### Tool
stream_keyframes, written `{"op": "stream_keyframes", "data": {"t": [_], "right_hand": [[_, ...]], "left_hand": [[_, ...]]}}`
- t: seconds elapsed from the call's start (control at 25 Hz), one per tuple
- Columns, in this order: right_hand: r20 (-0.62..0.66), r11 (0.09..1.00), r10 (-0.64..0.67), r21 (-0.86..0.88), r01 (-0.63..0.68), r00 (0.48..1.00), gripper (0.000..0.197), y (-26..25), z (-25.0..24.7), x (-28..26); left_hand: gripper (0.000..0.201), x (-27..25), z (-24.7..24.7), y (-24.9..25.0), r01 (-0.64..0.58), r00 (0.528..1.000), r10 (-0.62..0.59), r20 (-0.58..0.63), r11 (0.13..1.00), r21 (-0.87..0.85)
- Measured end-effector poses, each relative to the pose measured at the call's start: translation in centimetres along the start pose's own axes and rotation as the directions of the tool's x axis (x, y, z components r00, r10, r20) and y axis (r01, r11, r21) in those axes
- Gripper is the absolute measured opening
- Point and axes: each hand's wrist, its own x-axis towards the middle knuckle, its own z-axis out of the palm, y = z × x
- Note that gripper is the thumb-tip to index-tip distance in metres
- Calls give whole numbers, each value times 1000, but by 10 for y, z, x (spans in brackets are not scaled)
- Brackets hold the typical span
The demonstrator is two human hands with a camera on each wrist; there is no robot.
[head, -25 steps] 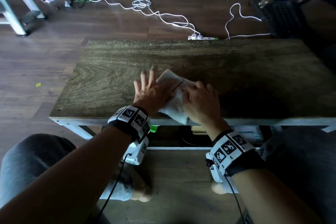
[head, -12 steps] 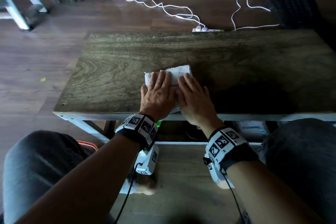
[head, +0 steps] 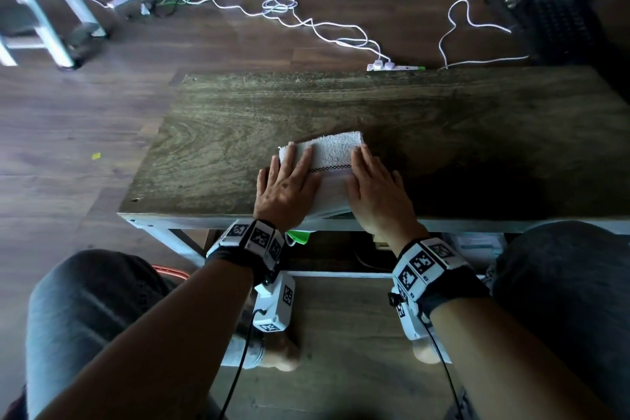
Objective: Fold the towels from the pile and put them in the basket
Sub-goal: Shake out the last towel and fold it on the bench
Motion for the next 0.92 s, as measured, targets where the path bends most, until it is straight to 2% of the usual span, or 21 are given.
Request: {"op": "stream_keyframes", "data": {"t": [0.08,0.2,0.32,0.4,0.52,0.6,0.64,0.72,0.8,0.92], "right_hand": [[3,1000,5,-9,-5,1000,58,0,0,-1],[4,1000,19,-10,-19,1000,59,1,1,-3],[3,999,47,-12,-47,999,62,-1,0,-9],[18,997,81,-12,-81,997,62,-6,-1,-16],[38,995,95,-1,-95,995,60,-11,-7,-27],[19,997,67,30,-68,998,57,-14,-17,-35],[27,994,89,63,-90,996,53,-15,-22,-39],[71,962,183,193,-194,981,40,-15,-31,-47],[111,903,241,340,-265,964,38,-18,-43,-53],[127,764,229,591,-259,965,22,-31,-66,-65]], "left_hand": [[67,-1,1,-4,35,999,-35,16,999,1],[90,-4,4,-4,156,987,-155,47,988,-14],[81,-5,-5,5,232,972,-227,56,967,-108],[77,-9,-13,13,239,971,-241,-5,967,-90],[71,-12,-29,26,289,957,-286,50,956,-46],[59,-16,-38,31,261,965,-256,61,959,-108],[51,-18,-41,32,235,972,-236,21,951,-201],[32,-31,-46,37,175,973,-223,-58,881,-439],[16,-43,-54,42,85,975,-183,-126,832,-548],[21,-59,-74,51,-31,982,-96,-161,762,-646]]}}
